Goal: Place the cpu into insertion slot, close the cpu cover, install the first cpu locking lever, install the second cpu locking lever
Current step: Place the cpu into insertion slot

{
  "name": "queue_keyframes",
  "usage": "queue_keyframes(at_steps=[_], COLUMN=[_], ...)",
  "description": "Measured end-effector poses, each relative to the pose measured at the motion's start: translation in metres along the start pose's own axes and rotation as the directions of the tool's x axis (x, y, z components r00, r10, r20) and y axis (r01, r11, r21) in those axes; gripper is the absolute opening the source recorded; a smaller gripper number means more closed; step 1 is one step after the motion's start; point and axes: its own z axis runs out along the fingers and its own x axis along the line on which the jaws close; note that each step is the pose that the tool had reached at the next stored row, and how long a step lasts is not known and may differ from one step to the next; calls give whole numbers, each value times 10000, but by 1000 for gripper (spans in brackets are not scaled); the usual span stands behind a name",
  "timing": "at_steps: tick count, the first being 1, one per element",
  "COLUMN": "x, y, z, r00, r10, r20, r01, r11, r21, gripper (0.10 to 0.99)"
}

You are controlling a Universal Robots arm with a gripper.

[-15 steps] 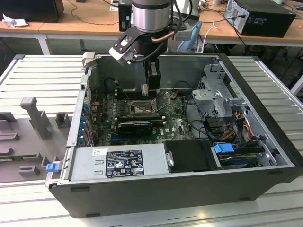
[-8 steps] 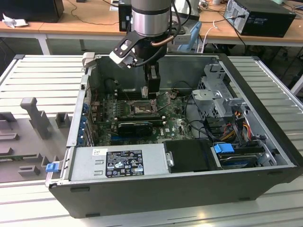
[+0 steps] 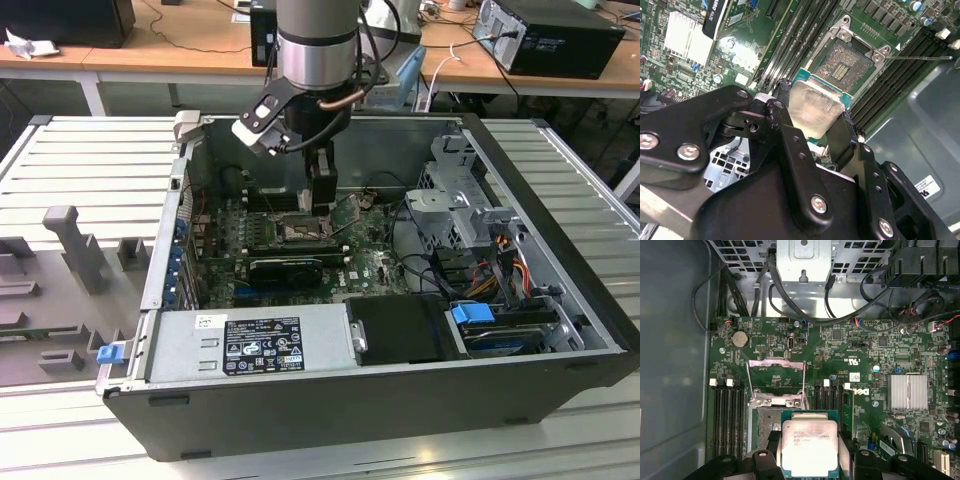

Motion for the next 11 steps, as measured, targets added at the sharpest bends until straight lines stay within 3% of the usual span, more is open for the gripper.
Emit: queue_keyframes(at_steps=[11], x=[-10], y=[-18], z=[218], r00=[10000], r10=[-1], r20=[-62], r01=[1], r11=[10000], r21=[1], gripper=[537])
